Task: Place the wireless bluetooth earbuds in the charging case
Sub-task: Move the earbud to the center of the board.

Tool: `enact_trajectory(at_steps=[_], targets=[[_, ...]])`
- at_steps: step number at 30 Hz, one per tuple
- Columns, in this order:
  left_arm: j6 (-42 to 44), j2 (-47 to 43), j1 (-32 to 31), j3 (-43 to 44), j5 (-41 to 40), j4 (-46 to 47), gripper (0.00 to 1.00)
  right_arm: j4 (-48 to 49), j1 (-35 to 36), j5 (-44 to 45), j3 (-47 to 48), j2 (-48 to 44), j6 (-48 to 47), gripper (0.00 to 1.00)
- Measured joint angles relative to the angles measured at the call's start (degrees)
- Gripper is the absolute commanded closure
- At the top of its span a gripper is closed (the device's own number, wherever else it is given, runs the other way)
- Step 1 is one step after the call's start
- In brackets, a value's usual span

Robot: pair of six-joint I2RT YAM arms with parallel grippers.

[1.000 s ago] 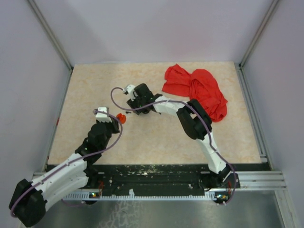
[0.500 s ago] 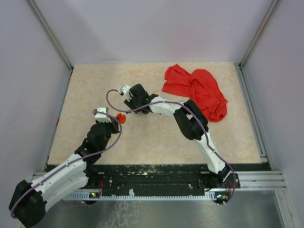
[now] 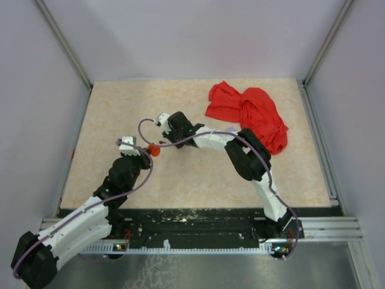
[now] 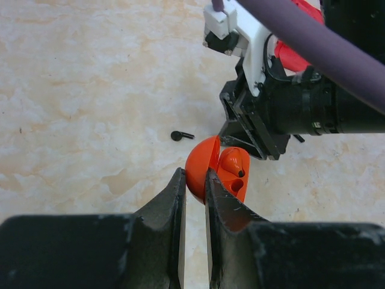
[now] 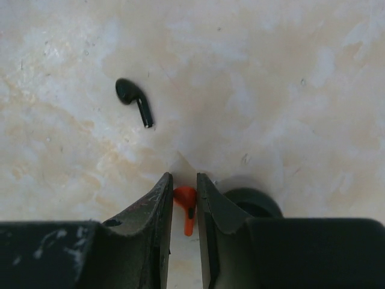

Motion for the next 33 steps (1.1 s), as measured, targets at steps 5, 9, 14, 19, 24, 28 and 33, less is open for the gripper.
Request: enact_trajectory(at_steps=[5, 9, 14, 19, 24, 28, 33], targets=[[0.0, -0.31, 0.0, -0.2, 1.6, 0.02, 1.0, 0.55, 0.46, 0.63, -8.68, -5.95, 1.84, 0.8], [0.02, -0.07, 0.0, -0.2, 3.39, 0.35, 1.0, 0.11, 1.03, 0.81, -15.34, -10.75, 3.48, 0.81], [0.44, 1.36, 0.0, -0.2, 6.54, 1.29, 1.0, -0.96, 1.33, 1.4, -24.17, -17.53, 5.86, 0.8], [0.79, 2.25, 0.0, -0.2, 9.07, 1.92, 1.0, -3.1, 1.46, 2.56, -31.43, -23.78, 8.41, 0.79], [0.9, 2.36, 0.0, -0.2, 10.29, 2.08, 1.0, -5.77, 1.6, 3.32, -35.3, -27.61, 10.08, 0.76], [0.9, 2.38, 0.0, -0.2, 11.06, 2.08, 1.0, -7.41, 1.62, 4.07, -35.52, -28.11, 11.08, 0.73], [0.9, 2.38, 0.0, -0.2, 11.61, 2.08, 1.0, -9.35, 1.77, 4.98, -35.08, -28.22, 12.15, 0.69]])
